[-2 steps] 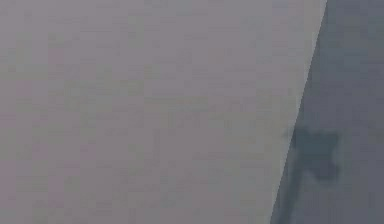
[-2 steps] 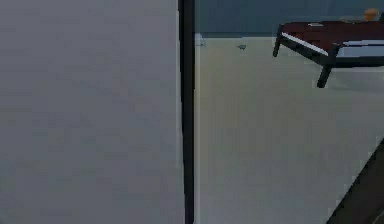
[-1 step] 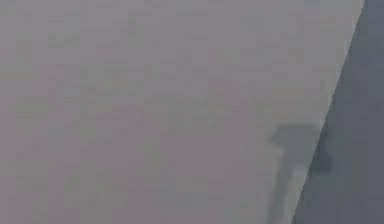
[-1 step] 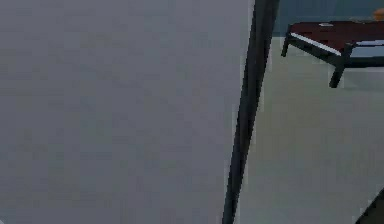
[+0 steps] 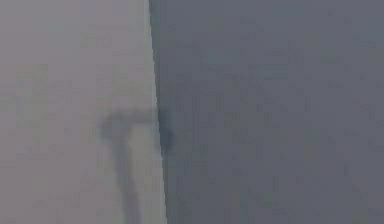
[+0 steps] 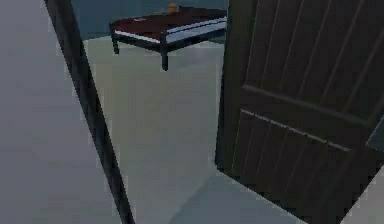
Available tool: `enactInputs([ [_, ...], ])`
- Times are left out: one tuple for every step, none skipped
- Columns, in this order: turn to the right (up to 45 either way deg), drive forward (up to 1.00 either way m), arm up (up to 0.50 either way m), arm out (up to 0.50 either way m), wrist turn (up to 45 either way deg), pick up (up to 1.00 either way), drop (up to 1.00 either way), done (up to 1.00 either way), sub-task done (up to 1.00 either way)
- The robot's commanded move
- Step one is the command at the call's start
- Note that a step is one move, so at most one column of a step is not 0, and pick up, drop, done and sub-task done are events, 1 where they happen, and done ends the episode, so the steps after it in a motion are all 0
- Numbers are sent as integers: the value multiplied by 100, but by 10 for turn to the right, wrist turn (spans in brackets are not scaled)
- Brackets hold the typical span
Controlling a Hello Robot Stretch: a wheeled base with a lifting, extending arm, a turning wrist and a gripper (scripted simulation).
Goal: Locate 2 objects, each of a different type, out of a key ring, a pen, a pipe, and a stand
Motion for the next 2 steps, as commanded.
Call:
enactInputs([
  [450,0,0,0,0,0,0,0,0],
  [450,0,0,0,0,0,0,0,0],
])
